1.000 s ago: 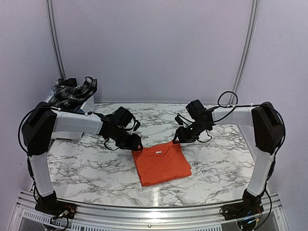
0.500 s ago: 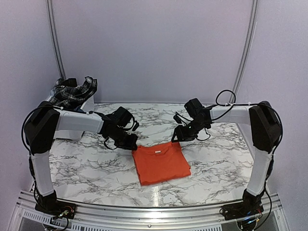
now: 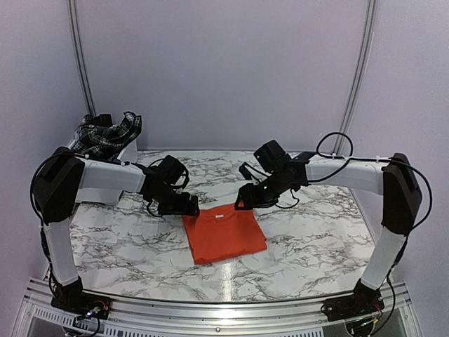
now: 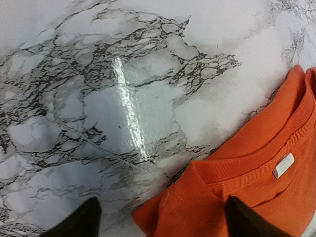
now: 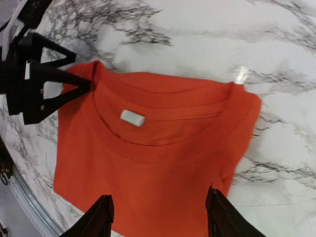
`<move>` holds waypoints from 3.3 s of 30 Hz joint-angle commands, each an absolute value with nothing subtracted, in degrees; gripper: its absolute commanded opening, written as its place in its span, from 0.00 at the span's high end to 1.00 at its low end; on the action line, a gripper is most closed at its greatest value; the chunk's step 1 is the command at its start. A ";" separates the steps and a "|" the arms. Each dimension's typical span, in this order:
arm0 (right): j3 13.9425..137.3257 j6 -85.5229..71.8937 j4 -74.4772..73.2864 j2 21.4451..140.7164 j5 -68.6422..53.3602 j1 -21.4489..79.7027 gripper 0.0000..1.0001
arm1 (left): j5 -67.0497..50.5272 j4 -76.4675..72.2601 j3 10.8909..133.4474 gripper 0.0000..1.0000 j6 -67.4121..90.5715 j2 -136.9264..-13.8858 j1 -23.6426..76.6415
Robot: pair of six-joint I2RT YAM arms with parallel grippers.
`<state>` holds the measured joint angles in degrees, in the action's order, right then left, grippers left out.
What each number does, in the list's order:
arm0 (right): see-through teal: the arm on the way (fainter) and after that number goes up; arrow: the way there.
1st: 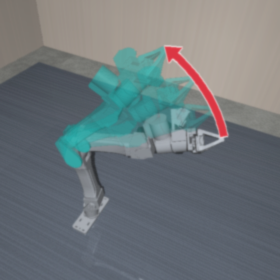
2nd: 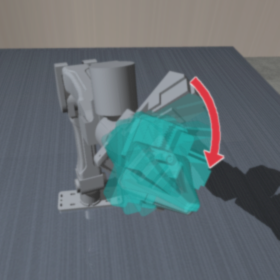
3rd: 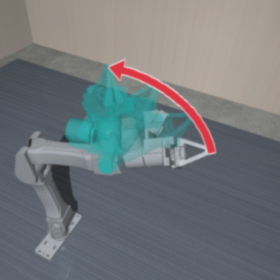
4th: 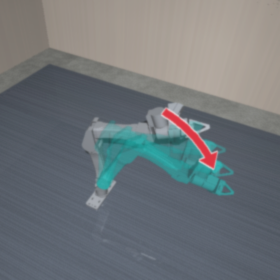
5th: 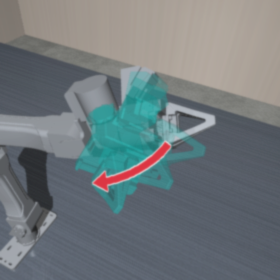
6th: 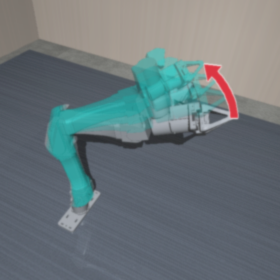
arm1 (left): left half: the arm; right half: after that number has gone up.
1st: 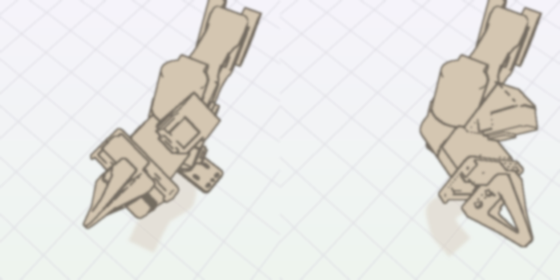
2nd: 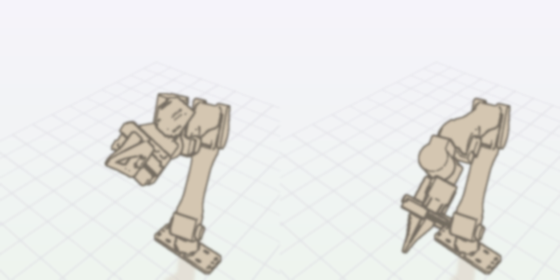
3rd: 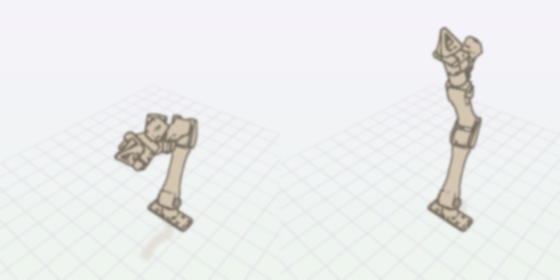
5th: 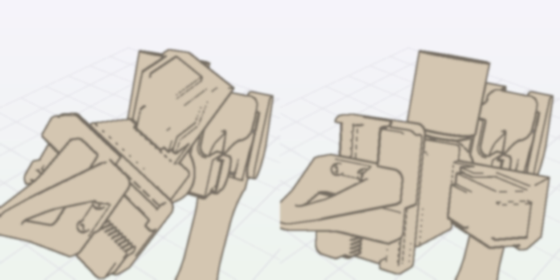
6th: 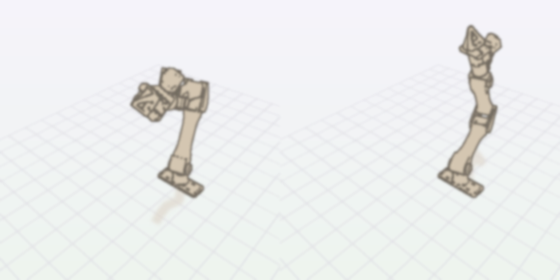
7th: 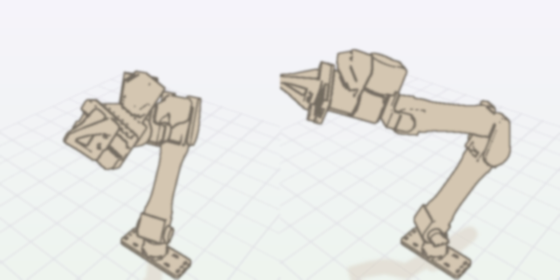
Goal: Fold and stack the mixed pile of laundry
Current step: Adjust the square-folded T-shirt at the center of the board, then move the square-folded T-shirt to the corner of the board.
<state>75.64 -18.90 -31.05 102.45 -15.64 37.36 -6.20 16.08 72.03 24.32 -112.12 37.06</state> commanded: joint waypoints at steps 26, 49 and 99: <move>84.63 -29.94 -39.78 123.40 2.94 38.12 0.26 | -1.20 25.22 65.15 0.01 22.98 -84.44 29.96; 105.12 -10.04 -43.39 134.94 1.52 8.48 0.27 | -2.10 29.45 66.94 0.01 18.48 -83.01 26.02; 92.24 -10.10 -32.28 130.10 -2.87 5.24 0.24 | -2.95 34.08 66.84 0.01 22.13 -73.06 17.45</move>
